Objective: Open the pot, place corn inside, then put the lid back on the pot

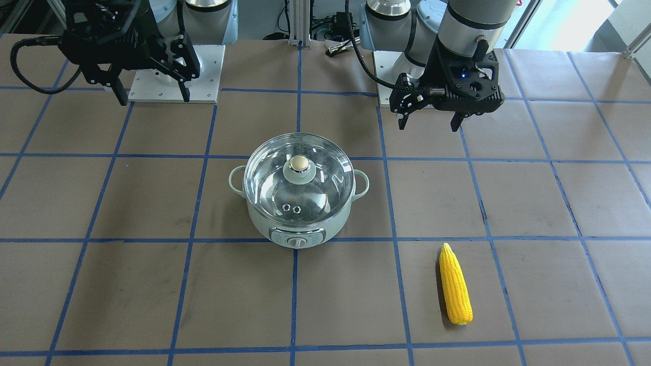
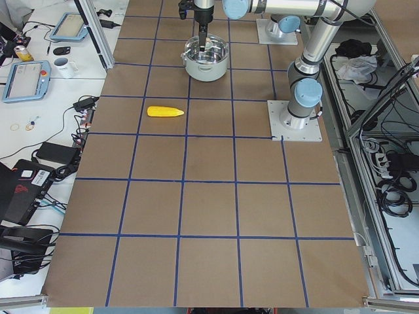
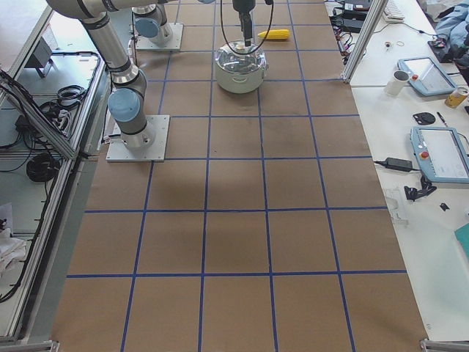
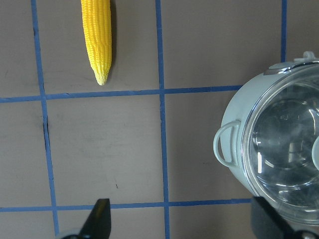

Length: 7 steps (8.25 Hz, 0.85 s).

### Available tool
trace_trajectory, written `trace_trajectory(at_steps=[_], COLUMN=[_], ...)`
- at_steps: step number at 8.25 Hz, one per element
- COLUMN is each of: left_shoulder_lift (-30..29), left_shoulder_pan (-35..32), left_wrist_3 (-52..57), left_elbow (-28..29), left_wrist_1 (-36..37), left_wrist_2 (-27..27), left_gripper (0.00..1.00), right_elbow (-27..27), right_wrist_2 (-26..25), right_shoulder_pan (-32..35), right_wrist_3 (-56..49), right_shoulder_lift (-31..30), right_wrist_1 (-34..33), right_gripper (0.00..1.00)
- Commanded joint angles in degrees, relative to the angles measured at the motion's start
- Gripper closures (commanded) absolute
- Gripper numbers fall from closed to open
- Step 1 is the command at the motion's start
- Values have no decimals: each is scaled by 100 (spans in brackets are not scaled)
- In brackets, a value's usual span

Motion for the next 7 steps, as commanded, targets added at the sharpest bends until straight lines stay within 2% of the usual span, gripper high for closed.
trace_trajectory(at_steps=[1,4,6,7], left_shoulder_lift=[-7,-78,-226,-488], left_shoulder_pan=[5,250,898,1241], left_wrist_3=[6,320,1337,1559], left_elbow=[-11,15,-20,-20], left_wrist_1=[6,15,24,137], left_wrist_2=[-19,42,25,-10], left_gripper=[0,0,0,0], right_elbow=[7,7,-255,-344], right_wrist_2=[25,-18,-54,-45], right_shoulder_pan=[5,14,67,267], right_wrist_3=[56,92,477,1009], right_shoulder_lift=[9,52,428,709], right_wrist_1=[-1,-19,-19,-106], right_gripper=[0,0,0,0])
